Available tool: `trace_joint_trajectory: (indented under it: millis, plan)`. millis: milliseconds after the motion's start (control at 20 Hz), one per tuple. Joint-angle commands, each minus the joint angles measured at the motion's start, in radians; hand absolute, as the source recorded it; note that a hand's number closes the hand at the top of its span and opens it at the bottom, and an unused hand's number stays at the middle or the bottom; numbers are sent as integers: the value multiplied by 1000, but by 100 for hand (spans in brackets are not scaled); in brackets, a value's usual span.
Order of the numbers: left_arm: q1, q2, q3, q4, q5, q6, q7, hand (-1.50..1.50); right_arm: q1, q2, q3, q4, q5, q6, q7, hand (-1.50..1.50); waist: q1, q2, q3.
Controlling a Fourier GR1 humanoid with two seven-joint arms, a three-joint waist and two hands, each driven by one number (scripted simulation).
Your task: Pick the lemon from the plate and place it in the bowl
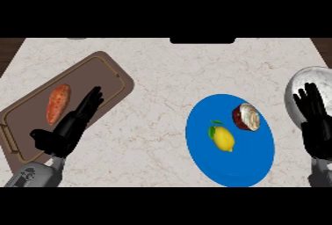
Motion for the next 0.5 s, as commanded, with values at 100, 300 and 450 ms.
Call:
trace_joint_trajectory:
  millis: [100, 300, 450]
  plan:
    - [9, -57, 2, -41, 35, 15, 63, 0, 10, -88, 138, -187, 221, -50, 28, 150, 9, -23, 9]
    - [26, -91, 6, -35, 67, 29, 73, 0, 45, -366, 92, -129, 522, -152, 65, 150, -38, -30, -20]
    - [-19, -147, -3, -64, 73, 81, 153, 0, 151, -65, 204, -367, 545, -388, 100, -150, -19, -25, 9]
